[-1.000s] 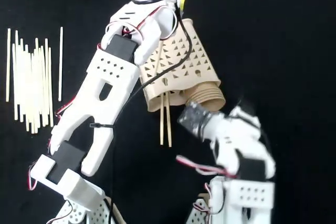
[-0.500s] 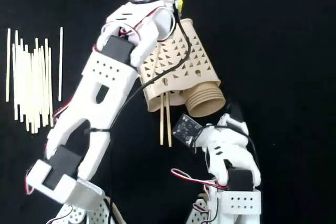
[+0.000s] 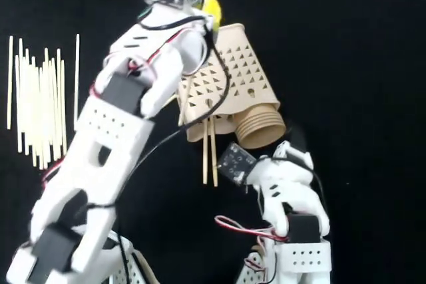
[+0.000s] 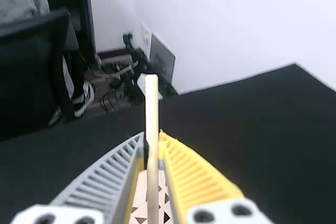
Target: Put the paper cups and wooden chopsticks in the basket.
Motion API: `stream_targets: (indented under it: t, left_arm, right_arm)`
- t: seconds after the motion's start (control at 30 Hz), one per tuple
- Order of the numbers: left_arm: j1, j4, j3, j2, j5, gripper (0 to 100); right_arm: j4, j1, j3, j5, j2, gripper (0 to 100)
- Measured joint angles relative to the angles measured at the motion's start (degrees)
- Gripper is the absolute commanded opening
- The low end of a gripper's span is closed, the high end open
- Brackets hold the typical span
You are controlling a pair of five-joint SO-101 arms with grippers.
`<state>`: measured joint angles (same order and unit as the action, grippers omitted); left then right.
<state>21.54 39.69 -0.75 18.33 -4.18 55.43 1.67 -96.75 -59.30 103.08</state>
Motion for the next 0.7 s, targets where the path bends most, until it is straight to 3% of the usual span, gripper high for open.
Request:
stream_targets:
  t: [0.3,0.7]
  left_arm:
    - [-0.2,0.2,16.3,14.9,0.0,3]
    - [-8.2,-4.0,35.3,43.1,0.0,3]
  right_arm:
    - [0.0,3.3,0.0,0.0,0.0,34.0]
    - [-2.0,3.3,0.0,0.0,0.0,34.1]
